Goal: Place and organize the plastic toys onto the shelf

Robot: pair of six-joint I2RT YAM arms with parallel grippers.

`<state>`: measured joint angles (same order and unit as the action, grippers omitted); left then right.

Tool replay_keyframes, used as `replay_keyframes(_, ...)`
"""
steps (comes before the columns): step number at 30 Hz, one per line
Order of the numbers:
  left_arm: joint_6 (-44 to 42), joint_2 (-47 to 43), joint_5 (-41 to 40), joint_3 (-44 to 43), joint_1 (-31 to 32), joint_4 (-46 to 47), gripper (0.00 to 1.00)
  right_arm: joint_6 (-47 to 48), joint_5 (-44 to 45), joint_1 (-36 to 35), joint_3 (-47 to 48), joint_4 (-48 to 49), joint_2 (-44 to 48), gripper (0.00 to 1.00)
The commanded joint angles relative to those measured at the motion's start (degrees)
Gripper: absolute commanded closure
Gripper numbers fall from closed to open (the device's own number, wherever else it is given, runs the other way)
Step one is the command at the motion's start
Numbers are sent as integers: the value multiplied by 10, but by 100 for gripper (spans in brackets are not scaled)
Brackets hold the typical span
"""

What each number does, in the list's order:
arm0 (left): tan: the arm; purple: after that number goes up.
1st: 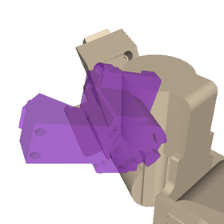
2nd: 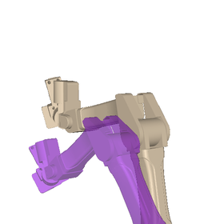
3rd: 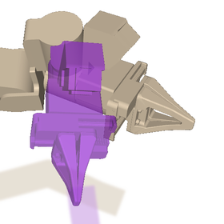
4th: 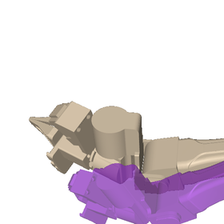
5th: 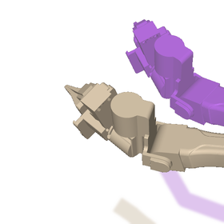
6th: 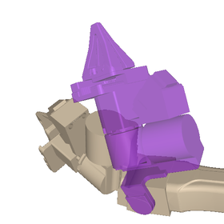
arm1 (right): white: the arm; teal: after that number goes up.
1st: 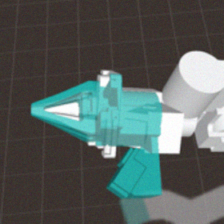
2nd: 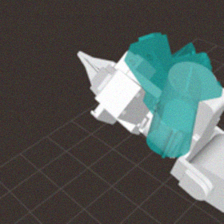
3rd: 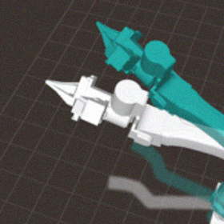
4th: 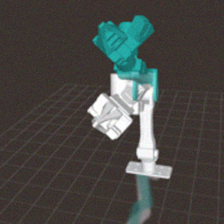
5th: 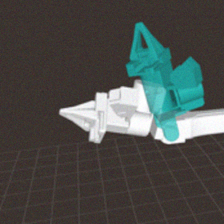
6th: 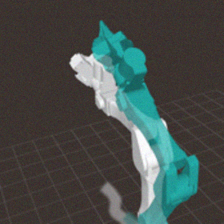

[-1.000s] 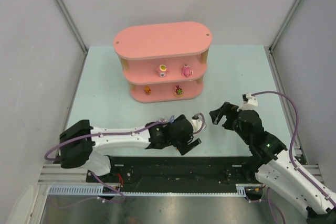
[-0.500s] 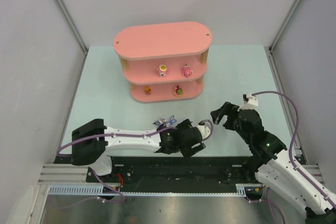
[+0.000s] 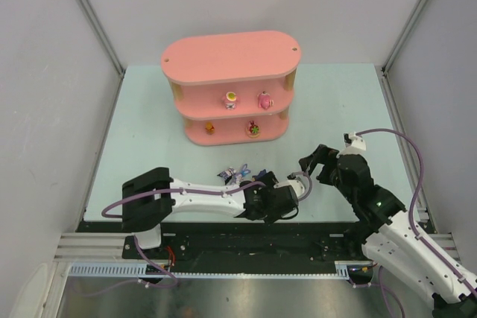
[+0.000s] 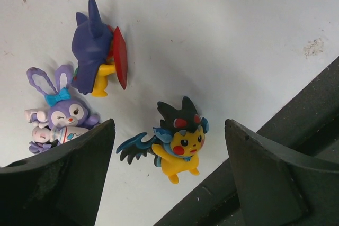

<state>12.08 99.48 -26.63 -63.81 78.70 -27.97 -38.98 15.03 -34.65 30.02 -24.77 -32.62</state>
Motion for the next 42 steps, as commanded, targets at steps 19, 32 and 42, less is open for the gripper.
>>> replay_keyframes(19,34,48,-40,-47,29,-73,13,6,-17,9,18,11,-10,0)
replay_keyframes(32,30,73,-60,-73,36,-96,18,6,-21,13,18,19,-16,0)
replay_keyframes(42,31,83,-58,-85,37,-104,29,10,-24,13,18,22,-23,0)
